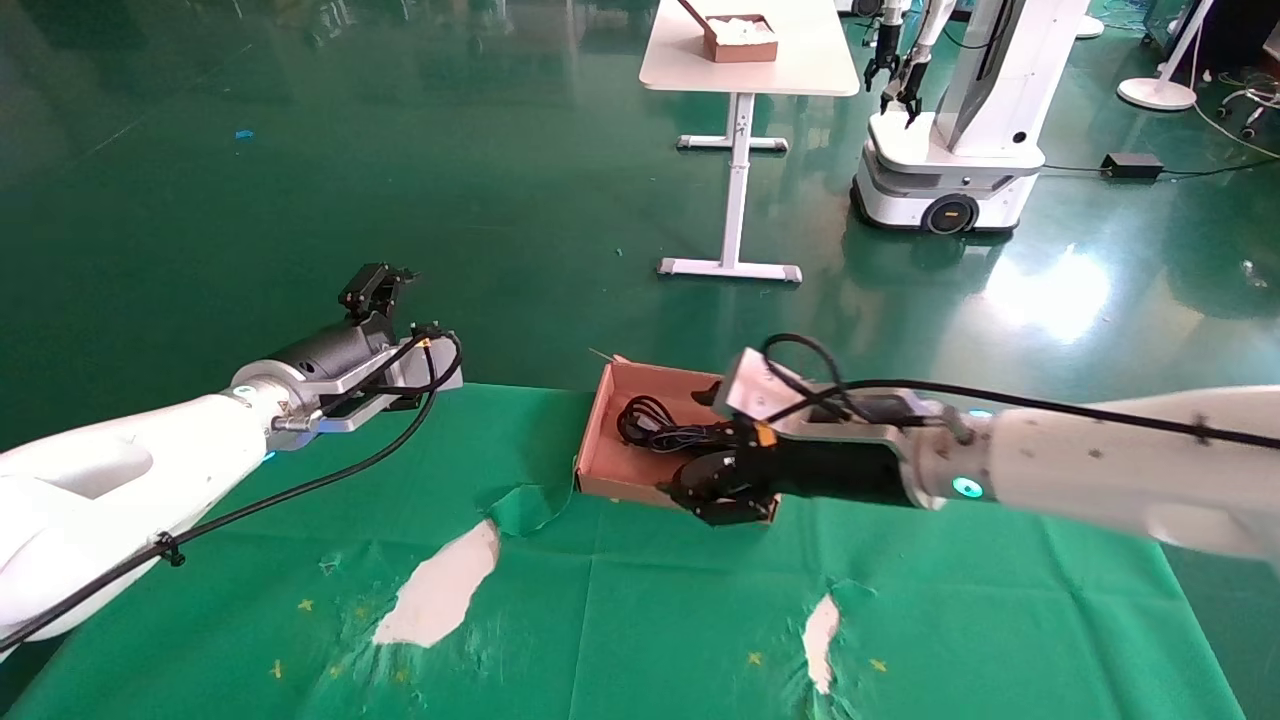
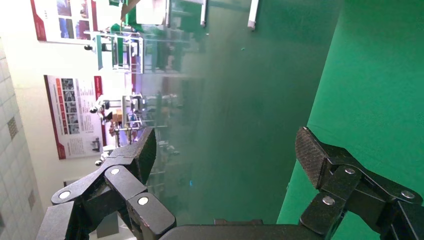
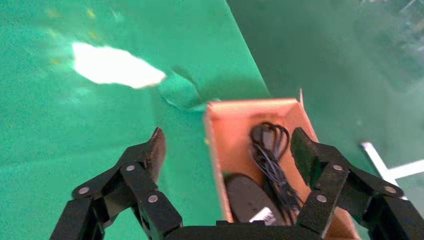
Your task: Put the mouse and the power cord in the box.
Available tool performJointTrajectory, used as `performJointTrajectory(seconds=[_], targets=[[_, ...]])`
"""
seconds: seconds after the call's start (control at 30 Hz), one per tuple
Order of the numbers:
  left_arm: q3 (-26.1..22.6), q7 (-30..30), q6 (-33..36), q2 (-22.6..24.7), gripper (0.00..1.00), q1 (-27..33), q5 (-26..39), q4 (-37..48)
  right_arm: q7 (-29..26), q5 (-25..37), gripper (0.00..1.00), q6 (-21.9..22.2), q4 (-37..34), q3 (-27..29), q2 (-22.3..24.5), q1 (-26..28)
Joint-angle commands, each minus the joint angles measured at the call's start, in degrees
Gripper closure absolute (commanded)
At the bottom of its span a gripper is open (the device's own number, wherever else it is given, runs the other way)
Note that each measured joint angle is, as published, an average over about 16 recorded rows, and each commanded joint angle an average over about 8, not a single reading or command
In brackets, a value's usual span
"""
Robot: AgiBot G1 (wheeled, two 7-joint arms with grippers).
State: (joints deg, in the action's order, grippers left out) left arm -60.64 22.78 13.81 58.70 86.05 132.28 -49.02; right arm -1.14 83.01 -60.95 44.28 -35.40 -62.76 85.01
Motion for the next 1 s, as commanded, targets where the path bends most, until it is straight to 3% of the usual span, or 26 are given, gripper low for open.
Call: performJointTrajectory(seconds=[0.03, 0.5, 1.0], targets=[[0.00, 0.00, 0.00, 0.00, 0.00, 0.00, 0.00, 0.00, -0.50, -2.14, 0.00, -1.29, 1.53, 1.01, 1.45, -1.22], [0.95, -0.24, 1.51, -0.49, 0.00, -0.52, -1.84, -0.50, -4.07, -17.40, 0.00, -10.47, 12.39, 8.19, 11.73, -9.91], [11.65, -3.12, 18.75, -6.17, 0.00, -6.40, -23.48, -6.38, -7.90, -33.81, 0.00, -20.34, 24.08, 15.92, 22.80, -19.26]])
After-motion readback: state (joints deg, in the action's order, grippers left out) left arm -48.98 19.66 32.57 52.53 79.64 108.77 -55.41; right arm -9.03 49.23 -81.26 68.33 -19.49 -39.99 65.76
